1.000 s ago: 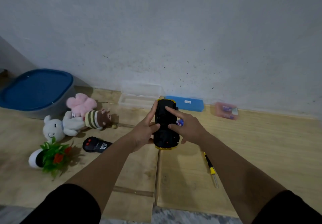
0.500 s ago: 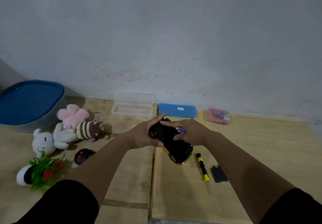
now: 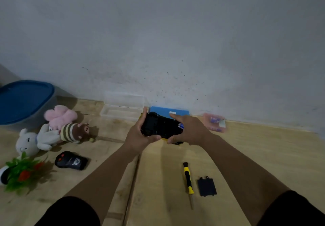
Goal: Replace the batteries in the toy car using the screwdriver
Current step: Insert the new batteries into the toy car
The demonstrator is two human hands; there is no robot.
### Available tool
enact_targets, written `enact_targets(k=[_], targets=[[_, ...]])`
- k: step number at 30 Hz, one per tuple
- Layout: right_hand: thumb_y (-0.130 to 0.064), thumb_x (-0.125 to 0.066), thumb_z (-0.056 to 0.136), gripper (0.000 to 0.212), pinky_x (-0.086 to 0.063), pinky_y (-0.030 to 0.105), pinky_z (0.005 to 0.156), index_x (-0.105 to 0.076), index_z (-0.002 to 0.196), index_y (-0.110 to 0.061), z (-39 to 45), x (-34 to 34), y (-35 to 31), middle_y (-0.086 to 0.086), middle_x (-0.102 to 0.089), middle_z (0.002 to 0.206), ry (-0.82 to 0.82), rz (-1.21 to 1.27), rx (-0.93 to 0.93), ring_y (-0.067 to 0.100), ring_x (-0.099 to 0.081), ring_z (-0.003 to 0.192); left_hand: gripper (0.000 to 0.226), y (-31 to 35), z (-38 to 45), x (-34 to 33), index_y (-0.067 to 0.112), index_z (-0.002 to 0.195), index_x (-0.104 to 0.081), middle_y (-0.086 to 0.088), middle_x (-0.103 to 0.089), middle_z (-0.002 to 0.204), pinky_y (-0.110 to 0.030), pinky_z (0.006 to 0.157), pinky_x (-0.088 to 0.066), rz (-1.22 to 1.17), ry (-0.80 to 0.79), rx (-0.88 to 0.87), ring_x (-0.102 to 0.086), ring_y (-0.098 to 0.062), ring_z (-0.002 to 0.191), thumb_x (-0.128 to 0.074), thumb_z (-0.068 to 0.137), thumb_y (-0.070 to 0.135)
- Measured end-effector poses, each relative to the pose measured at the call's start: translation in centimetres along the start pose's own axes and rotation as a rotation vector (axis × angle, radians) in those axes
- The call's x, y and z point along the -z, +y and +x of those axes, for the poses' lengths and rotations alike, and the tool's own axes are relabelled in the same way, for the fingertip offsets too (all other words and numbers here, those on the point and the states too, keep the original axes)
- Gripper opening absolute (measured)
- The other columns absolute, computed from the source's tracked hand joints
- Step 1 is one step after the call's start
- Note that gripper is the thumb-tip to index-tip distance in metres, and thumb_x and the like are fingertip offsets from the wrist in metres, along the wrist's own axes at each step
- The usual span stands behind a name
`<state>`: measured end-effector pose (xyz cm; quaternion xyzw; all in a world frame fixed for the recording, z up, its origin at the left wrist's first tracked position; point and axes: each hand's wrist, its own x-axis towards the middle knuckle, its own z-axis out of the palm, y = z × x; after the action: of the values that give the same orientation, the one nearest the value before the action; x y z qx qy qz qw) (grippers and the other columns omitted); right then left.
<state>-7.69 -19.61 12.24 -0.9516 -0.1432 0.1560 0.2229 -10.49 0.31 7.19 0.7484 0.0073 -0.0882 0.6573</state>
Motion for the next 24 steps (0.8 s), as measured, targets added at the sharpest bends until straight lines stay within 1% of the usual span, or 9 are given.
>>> enact_targets(k=[1, 4, 7, 9, 13, 17, 19, 22, 24], targets=[[-0.052, -0.076, 0.067, 0.1, -0.04, 0.031, 0.094, -0.022, 0.148, -0.029, 0.0, 0.2, 0.4, 0.011, -0.043, 0.136, -0.021, -0.025, 0.012, 0.026, -0.044, 0.124, 0.116, -0.1, 0.0, -0.4, 0.047, 0.144, -0.019, 0.027, -0.052, 0.128, -0.031, 0.098, -0.047, 0.002, 0.012, 0.002, -0.052, 0.002, 0.119, -0.086, 0.049, 0.041], [-0.039, -0.078, 0.069, 0.091, -0.047, 0.027, 0.083, -0.032, 0.145, -0.022, 0.1, 0.5, 1.2, 0.008, -0.051, 0.119, -0.033, -0.013, 0.057, 0.022, -0.053, 0.11, 0.116, -0.3, 0.1, -1.7, 0.044, 0.145, -0.016, 0.028, -0.052, 0.125, -0.028, 0.094, -0.049, 0.018, 0.046, 0.012, -0.052, -0.001, 0.119, -0.087, 0.054, 0.031], [-0.029, -0.077, 0.063, 0.075, -0.055, 0.034, 0.076, -0.046, 0.131, -0.019, 0.2, 0.3, 1.7, 0.006, -0.056, 0.104, -0.031, -0.014, 0.093, 0.022, -0.058, 0.095, 0.119, -0.3, 0.0, -2.7, 0.042, 0.147, -0.009, 0.027, -0.051, 0.123, -0.018, 0.088, -0.048, 0.071, 0.055, 0.02, -0.052, 0.001, 0.116, -0.088, 0.061, 0.02], [-0.029, -0.077, 0.06, 0.074, -0.057, 0.034, 0.072, -0.048, 0.128, -0.02, 0.2, 0.1, 2.0, 0.004, -0.055, 0.1, -0.051, -0.025, 0.096, 0.021, -0.059, 0.088, 0.121, 0.1, -0.1, -2.8, 0.04, 0.148, -0.007, 0.023, -0.05, 0.124, -0.017, 0.092, -0.045, 0.165, 0.033, 0.021, -0.051, 0.0, 0.115, -0.089, 0.06, 0.021], [-0.031, -0.077, 0.059, 0.075, -0.055, 0.029, 0.069, -0.049, 0.128, -0.022, 0.4, 0.1, 2.4, -0.001, -0.055, 0.096, -0.091, -0.068, 0.129, 0.019, -0.06, 0.087, 0.099, 1.2, 0.1, -2.7, 0.029, 0.137, -0.036, 0.015, -0.052, 0.118, -0.011, 0.086, -0.042, 0.455, -0.047, -0.03, -0.052, -0.004, 0.11, -0.091, 0.055, 0.027], [-0.042, -0.079, 0.067, 0.069, -0.052, 0.023, 0.065, -0.051, 0.129, -0.026, 0.5, 1.1, 2.2, 0.001, -0.057, 0.115, -0.098, 0.05, 0.061, 0.019, -0.059, 0.093, 0.084, 0.9, 0.4, -2.0, 0.03, 0.121, -0.044, 0.008, -0.055, 0.116, -0.027, 0.089, -0.051, 0.521, -0.02, -0.092, -0.055, -0.01, 0.106, -0.091, 0.052, 0.028], [-0.046, -0.073, 0.074, 0.057, -0.048, 0.023, 0.068, -0.057, 0.123, -0.023, 0.6, 1.3, 1.6, 0.003, -0.058, 0.116, 0.069, 0.216, -0.004, 0.019, -0.059, 0.094, 0.081, 0.7, 0.3, -1.8, 0.032, 0.119, -0.043, 0.007, -0.055, 0.116, -0.023, 0.087, -0.049, 0.5, 0.007, -0.097, -0.055, -0.01, 0.105, -0.09, 0.054, 0.027], [-0.04, -0.064, 0.085, 0.029, -0.039, 0.018, 0.055, -0.061, 0.096, -0.013, 1.0, 0.3, -0.2, 0.003, -0.059, 0.083, 0.401, 0.412, -0.083, 0.017, -0.055, 0.073, 0.079, 0.8, 0.3, -2.1, 0.028, 0.121, -0.043, 0.008, -0.056, 0.115, -0.023, 0.087, -0.049, 0.45, -0.003, -0.091, -0.057, -0.011, 0.105, -0.089, 0.057, 0.026], [-0.034, -0.06, 0.089, 0.024, -0.036, 0.018, 0.05, -0.055, 0.087, -0.011, 1.3, -0.8, -1.8, 0.002, -0.055, 0.073, 0.476, 0.497, -0.107, 0.018, -0.052, 0.064, 0.081, 1.1, 0.4, -2.2, 0.024, 0.125, -0.042, 0.008, -0.056, 0.116, -0.025, 0.089, -0.049, 0.435, -0.029, -0.097, -0.058, -0.011, 0.105, -0.088, 0.059, 0.027]])
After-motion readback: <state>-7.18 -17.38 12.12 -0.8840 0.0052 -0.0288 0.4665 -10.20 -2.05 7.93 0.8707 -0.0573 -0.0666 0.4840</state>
